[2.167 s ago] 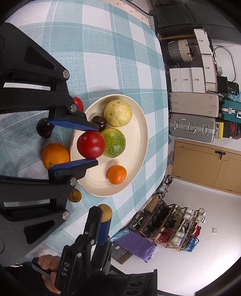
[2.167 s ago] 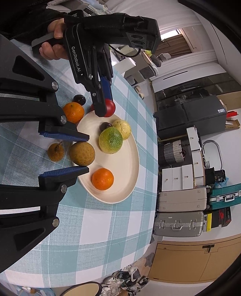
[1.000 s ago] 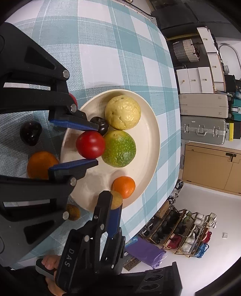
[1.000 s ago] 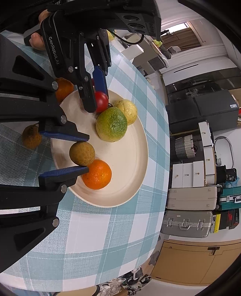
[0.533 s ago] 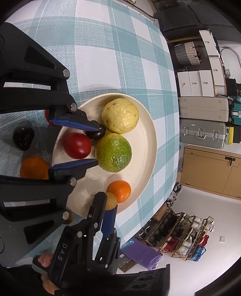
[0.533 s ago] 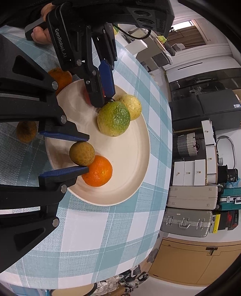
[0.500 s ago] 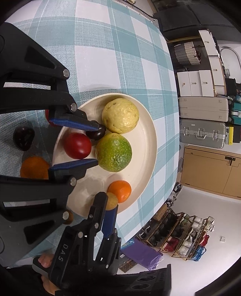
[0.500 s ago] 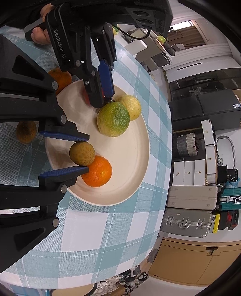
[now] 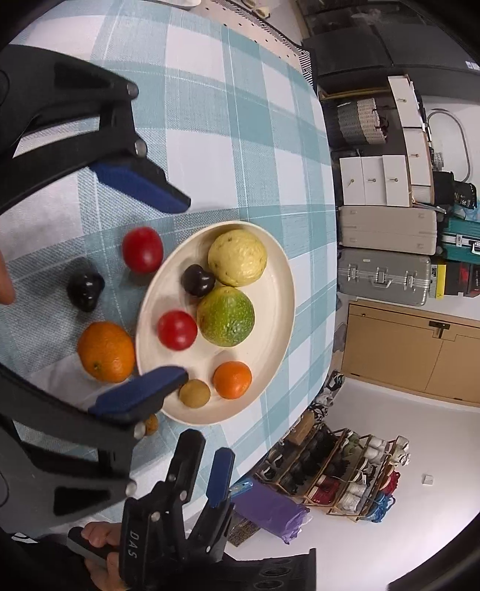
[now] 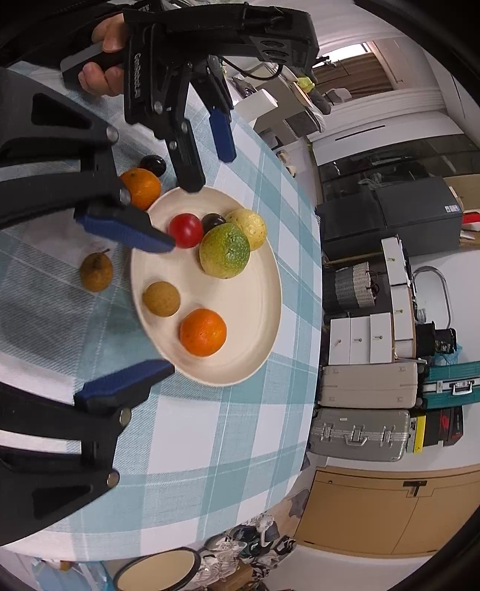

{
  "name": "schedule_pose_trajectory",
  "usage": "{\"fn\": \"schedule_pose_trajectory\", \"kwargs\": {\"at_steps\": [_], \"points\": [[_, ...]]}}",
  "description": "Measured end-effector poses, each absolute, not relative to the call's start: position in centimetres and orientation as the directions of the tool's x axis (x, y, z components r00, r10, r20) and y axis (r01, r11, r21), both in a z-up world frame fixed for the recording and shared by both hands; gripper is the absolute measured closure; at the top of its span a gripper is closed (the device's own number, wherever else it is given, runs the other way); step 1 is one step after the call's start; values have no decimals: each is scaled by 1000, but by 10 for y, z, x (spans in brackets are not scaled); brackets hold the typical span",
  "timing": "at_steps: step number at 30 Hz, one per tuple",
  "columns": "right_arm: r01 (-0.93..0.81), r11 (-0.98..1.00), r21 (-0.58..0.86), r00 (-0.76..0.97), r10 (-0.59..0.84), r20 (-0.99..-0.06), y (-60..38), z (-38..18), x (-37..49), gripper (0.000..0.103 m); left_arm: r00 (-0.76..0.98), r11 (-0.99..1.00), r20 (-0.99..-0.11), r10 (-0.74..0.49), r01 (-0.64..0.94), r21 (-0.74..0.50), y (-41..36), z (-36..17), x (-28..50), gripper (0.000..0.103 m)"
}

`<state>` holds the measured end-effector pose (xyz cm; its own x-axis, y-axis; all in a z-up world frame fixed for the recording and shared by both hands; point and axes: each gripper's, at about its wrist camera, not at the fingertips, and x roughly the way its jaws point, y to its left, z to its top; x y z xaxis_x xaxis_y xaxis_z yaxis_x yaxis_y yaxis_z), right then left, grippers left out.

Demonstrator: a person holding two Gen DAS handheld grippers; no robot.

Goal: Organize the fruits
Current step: 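Withdraw both grippers from the plate toward the remaining fruits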

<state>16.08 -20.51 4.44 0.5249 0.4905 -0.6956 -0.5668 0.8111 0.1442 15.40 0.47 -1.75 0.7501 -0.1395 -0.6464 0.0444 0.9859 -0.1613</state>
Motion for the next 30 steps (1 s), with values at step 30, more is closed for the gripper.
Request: {"fn": "schedule_pose_trajectory", "kwargs": {"at_steps": [30], "points": [[-522,839,154,483,439,-758,-218,17,136,1,704,987,-697,-137,41,-153,4,-33,102,1]]}}
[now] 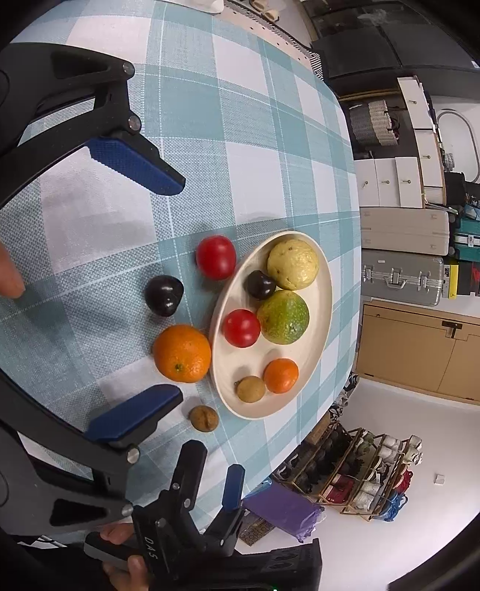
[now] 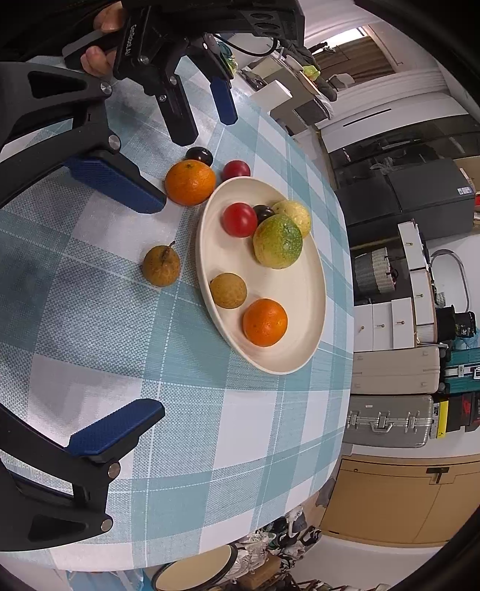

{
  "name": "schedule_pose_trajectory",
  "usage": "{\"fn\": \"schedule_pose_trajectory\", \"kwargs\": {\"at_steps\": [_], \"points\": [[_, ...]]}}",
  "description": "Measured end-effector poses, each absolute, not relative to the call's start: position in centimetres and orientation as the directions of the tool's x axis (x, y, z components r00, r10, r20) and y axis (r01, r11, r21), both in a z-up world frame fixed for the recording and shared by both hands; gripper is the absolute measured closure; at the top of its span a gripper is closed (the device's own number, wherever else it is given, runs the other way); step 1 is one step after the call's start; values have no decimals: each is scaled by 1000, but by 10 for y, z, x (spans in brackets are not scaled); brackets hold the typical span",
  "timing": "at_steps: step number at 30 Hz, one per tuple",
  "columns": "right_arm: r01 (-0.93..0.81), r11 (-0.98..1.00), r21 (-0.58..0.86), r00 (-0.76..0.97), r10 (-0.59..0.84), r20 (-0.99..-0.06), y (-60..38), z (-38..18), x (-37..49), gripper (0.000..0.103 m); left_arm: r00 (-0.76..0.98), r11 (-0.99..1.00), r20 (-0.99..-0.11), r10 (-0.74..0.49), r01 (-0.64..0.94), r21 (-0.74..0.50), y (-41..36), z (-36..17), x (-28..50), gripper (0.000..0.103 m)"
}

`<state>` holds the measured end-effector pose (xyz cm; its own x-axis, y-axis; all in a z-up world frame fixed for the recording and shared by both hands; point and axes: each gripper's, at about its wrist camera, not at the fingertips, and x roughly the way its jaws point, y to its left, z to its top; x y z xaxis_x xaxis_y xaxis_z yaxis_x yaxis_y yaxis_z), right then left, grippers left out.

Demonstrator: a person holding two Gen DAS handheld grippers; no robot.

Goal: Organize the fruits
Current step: 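Withdraw both grippers from the plate toward the remaining fruits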

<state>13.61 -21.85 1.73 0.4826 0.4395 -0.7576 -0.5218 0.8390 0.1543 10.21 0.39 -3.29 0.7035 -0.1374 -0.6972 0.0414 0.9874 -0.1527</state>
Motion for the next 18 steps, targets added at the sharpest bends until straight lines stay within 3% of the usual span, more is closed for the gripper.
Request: {"fn": "schedule_pose_trajectory", "kwargs": {"at_steps": [11,15,18], "points": [[-537,827,169,450,450,-772,-214,8,139,2,669,994,-738,-83,-1,-113,15,-42,104,1],[-558,811,177,424,461,-780,-208,6,139,23,648,995,-759,-72,-11,-104,18,-47,108,1],[-570,802,182,414,471,-779,-205,6,137,26,638,995,-767,-69,-16,-103,19,-49,110,6]]}}
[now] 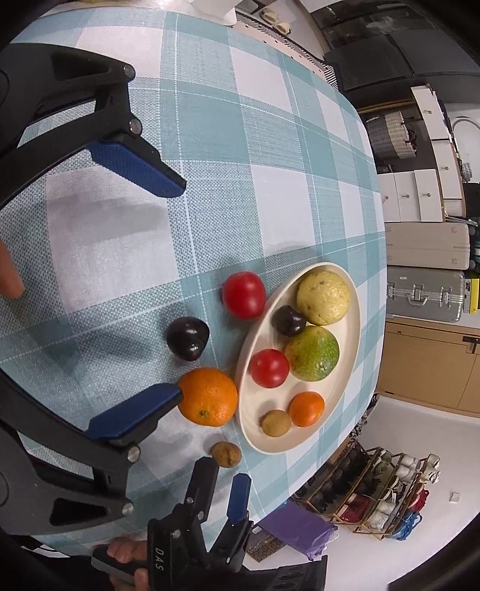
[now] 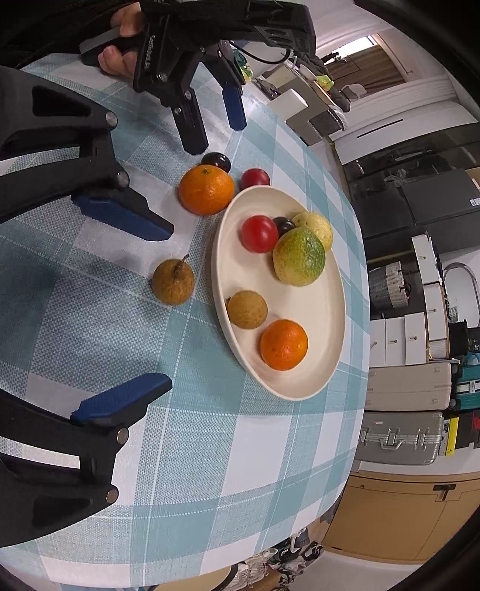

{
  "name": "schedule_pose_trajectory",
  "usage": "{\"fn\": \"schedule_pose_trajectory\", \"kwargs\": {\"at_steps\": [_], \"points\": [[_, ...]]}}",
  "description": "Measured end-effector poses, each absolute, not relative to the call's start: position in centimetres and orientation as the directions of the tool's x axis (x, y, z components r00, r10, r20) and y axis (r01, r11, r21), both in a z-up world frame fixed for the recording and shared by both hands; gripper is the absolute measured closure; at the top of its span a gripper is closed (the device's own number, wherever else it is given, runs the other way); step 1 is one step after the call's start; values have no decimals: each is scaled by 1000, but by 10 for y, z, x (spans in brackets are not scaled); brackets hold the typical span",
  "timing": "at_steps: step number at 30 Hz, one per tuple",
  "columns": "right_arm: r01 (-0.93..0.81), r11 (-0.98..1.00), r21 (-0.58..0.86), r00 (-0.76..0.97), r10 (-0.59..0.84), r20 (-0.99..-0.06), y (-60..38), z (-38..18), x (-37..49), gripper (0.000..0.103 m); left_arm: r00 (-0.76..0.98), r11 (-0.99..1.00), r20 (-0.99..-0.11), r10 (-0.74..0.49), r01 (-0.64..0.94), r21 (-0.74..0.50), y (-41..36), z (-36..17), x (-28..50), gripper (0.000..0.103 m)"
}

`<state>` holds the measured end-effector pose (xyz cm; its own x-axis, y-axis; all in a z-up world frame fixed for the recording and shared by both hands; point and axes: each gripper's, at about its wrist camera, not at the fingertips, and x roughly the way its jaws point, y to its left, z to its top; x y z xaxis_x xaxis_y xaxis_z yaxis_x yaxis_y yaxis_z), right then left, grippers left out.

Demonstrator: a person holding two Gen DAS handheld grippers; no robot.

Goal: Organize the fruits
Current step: 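Withdraw both grippers from the plate toward the remaining fruits, then grasp the dark plum with the left gripper while the right gripper grasps the small brown pear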

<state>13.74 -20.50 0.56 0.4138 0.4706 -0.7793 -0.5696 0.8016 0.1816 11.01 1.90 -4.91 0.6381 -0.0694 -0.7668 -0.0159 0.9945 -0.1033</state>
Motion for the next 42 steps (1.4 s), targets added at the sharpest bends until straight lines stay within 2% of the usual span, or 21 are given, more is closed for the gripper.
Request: {"fn": "schedule_pose_trajectory", "kwargs": {"at_steps": [5,8,12,17,24,31,42], "points": [[-589,785,193,401,491,-773,-201,6,135,33,626,995,-776,-82,3,-102,17,-52,113,15],[-603,772,203,389,507,-769,-199,6,134,38,625,995,-776,-79,5,-97,16,-53,114,16],[-615,761,207,379,515,-769,-196,6,133,43,617,995,-782,-89,16,-100,14,-54,117,30],[-621,755,211,372,521,-768,-193,5,133,46,614,994,-783,-101,34,-102,12,-54,118,35],[-623,750,222,364,529,-767,-192,4,136,53,613,993,-781,-117,63,-99,7,-54,118,49],[-632,742,222,359,535,-765,-189,3,136,56,615,991,-777,-132,78,-106,6,-53,118,55],[-638,739,217,362,537,-762,-187,5,137,59,614,986,-773,-163,117,-115,-2,-54,120,75]]}}
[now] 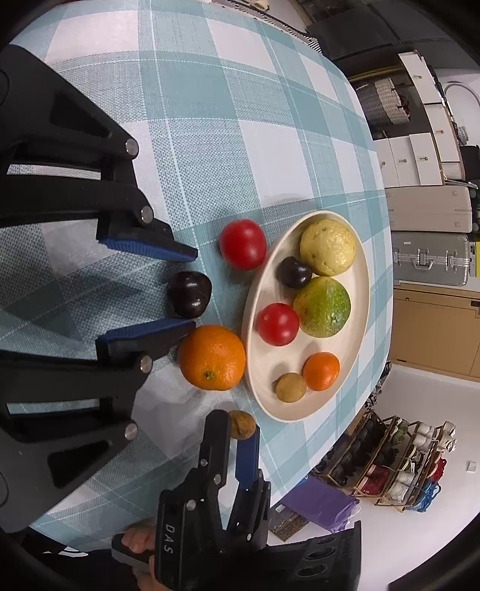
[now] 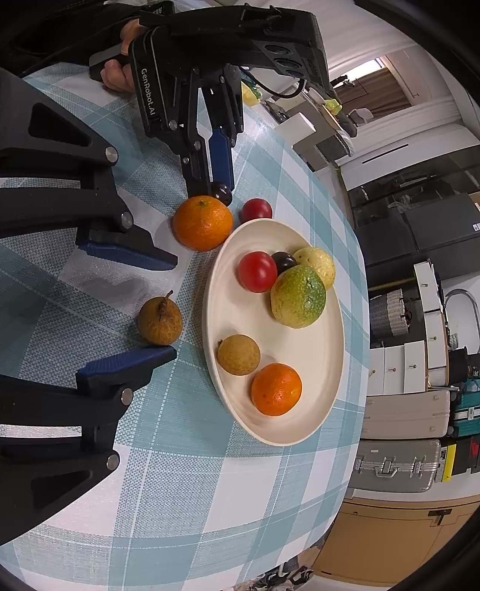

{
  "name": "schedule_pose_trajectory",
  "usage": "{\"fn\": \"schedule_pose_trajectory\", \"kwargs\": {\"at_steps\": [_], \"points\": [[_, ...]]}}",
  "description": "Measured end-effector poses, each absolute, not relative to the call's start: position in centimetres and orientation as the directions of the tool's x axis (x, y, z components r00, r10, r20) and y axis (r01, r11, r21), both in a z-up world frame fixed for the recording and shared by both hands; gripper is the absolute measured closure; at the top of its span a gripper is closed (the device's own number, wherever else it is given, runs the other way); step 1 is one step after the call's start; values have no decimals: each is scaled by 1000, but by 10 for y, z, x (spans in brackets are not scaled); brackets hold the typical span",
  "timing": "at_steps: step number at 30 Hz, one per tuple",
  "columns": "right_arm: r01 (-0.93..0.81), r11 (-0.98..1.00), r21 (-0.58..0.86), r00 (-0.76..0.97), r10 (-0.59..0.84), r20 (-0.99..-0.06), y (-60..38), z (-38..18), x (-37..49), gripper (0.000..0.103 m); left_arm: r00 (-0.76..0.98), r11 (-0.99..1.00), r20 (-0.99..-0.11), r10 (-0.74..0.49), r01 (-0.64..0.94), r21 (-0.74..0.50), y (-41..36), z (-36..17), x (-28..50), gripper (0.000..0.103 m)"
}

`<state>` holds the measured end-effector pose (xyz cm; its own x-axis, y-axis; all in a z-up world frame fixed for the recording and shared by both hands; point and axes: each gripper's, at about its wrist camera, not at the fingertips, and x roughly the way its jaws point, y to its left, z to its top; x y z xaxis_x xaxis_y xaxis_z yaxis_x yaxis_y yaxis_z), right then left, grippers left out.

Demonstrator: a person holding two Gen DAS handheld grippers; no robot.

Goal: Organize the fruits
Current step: 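Grasp the dark plum with the left gripper while the right gripper grasps the small brown pear, then carry the dark plum with the left gripper while the right gripper carries the brown pear to the plate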

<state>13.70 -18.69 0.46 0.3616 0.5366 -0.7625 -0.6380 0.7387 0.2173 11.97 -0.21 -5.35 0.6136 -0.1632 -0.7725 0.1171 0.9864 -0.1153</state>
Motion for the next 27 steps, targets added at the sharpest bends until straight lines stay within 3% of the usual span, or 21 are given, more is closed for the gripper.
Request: {"fn": "schedule_pose_trajectory", "kwargs": {"at_steps": [8,13,27], "points": [[-637,739,218,364,538,-760,-188,5,137,61,615,986,-771,-166,124,-113,-6,-53,119,80],[-637,743,205,368,526,-767,-187,4,138,72,621,987,-767,-161,115,-114,-4,-52,117,80],[-624,754,203,405,536,-741,-196,13,133,75,680,987,-716,-160,86,-138,7,-34,102,80]]}}
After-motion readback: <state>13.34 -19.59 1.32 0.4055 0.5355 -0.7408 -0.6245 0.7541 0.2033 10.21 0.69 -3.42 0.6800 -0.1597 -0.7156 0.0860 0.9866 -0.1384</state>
